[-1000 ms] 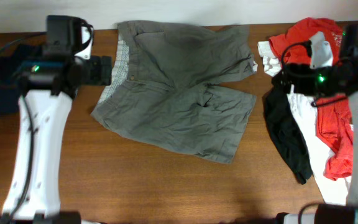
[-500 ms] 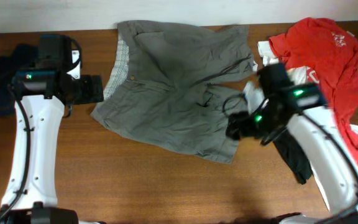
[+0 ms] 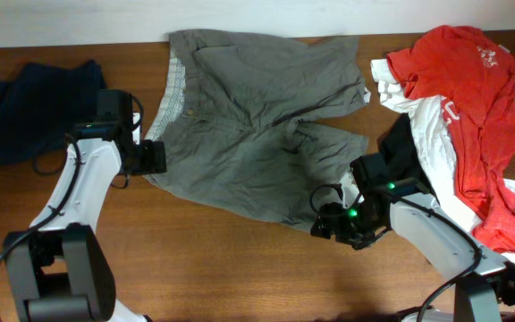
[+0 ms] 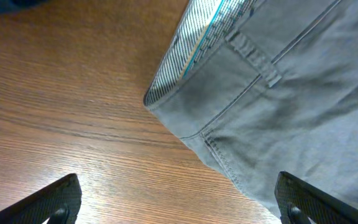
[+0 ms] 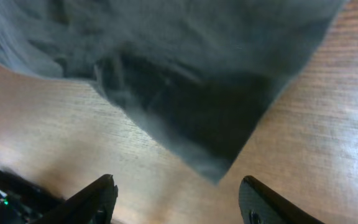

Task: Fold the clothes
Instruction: 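Lower both grippers to grasp the bottom leg edges of the shorts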

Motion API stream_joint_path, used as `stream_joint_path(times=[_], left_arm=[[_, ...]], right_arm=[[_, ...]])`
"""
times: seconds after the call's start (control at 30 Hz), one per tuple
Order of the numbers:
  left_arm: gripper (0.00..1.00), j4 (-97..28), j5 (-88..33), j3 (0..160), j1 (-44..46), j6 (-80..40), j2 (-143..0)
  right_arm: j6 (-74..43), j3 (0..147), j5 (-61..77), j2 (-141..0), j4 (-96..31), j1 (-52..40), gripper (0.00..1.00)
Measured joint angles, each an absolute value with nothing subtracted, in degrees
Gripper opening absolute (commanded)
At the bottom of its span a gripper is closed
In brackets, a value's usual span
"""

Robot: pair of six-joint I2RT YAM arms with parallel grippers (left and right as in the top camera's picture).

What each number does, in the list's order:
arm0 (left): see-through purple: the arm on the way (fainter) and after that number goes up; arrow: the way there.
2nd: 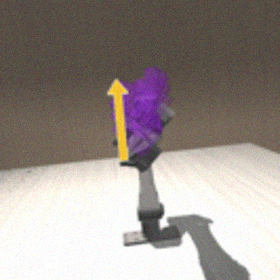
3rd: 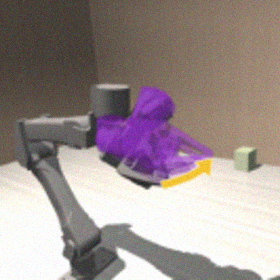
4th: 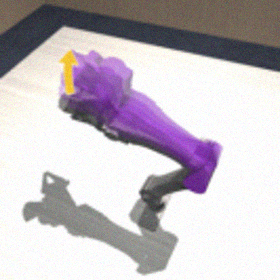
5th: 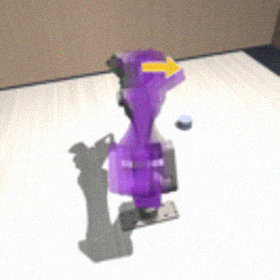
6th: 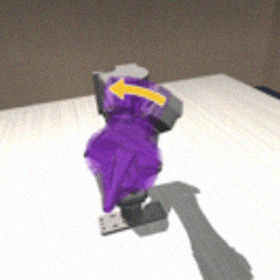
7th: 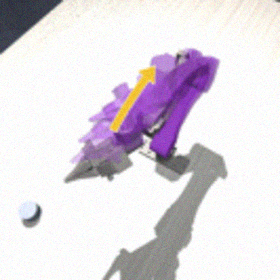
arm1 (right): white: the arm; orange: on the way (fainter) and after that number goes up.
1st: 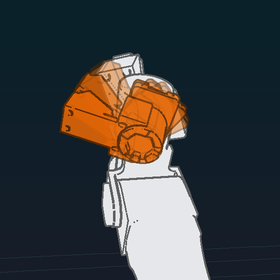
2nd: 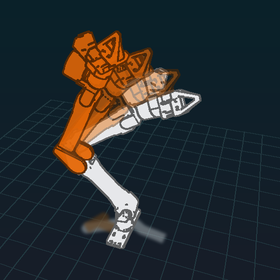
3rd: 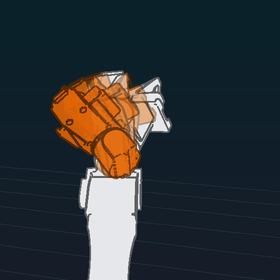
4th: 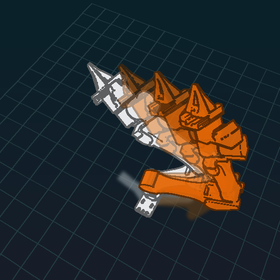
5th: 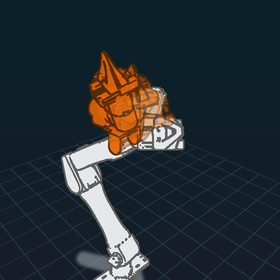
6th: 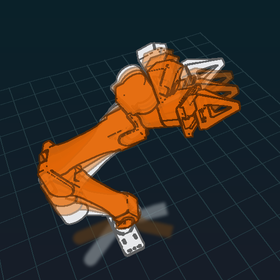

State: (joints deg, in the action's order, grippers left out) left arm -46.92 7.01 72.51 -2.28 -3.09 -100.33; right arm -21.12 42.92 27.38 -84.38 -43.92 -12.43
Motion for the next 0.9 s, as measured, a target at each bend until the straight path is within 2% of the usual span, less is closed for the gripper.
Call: stream_joint_path(times=[0.23, 0.4, 0.43, 0.57, 0.77, 0.87, 0.9], left_arm=[[0.97, -46.17, 7.01, 72.31, -2.28, -3.09, -100.92], [0.89, -46.33, 6.59, 72.31, -2.28, -3.14, -100.92], [0.8, -46.33, 6.39, 72.29, -2.28, -3.18, -100.92], [0.65, -44.86, 6.13, 71.07, -2.28, -3.49, -100.95], [0.52, -37.56, 4.29, 69.78, -2.28, -3.73, -106.04], [0.39, -33.67, 3.29, 69.54, -2.28, -3.79, -109.54], [0.32, -32.27, 3.11, 69.49, -2.28, -3.9, -110.67]], right_arm=[[-22.37, 39.38, 28.01, -84.38, -34.63, -12.43, 0.61], [-22.57, 38.24, 27.92, -84.38, -31.0, -12.43, 0.54], [-22.57, 38.22, 27.86, -84.38, -30.7, -12.43, 0.51], [-22.81, 38.17, 27.24, -84.38, -29.87, -12.43, 0.37], [-22.72, 38.11, 26.89, -84.38, -29.85, -12.43, 0.34], [-22.76, 38.11, 26.87, -84.38, -29.87, -12.43, 0.27], [-22.65, 38.11, 26.87, -84.38, -29.89, -12.43, 0.22]])
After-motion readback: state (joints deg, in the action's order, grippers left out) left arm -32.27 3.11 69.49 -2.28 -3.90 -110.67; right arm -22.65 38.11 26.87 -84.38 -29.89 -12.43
